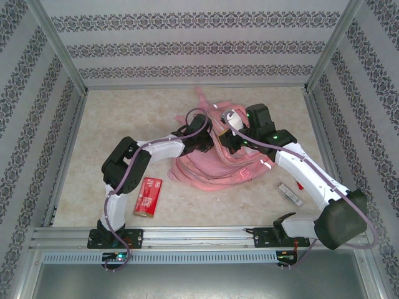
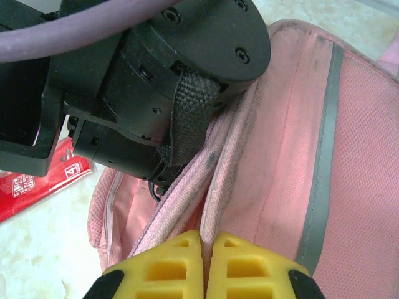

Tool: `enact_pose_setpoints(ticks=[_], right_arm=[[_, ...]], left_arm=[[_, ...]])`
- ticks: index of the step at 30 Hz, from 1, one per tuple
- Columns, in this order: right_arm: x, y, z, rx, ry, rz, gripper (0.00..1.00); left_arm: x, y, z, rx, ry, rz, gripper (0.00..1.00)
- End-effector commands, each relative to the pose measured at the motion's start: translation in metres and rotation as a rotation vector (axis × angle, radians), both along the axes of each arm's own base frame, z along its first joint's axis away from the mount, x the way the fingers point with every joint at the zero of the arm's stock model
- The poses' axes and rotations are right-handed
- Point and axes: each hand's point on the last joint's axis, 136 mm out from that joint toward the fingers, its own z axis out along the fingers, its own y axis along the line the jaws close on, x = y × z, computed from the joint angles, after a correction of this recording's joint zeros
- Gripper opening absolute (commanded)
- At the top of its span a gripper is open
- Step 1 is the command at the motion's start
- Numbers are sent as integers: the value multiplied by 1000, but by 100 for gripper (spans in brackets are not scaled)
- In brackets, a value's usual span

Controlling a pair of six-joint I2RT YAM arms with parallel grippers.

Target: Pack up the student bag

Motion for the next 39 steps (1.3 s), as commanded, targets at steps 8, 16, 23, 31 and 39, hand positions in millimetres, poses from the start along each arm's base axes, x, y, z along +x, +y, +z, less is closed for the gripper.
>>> enact_pose_setpoints(ticks=[8,16,23,31,39], right_arm=[[-8,16,31,75,-95,104,0],[-1,20,19,45,-79,95,0],[-37,59,-13,53,28,264,7],[1,-19,-31,-21,83,-455,66],[-53,-102,-86,251,525,-1084,60]], left_arm=[[-34,76,-3,124,-3,-2,42],[-110,139,33,213,-32,-80,48],[-157,232,48,245,-31,65,59],[-139,223,93,386,-120,-244,79],[-65,181,85,404,-142,-397,85]])
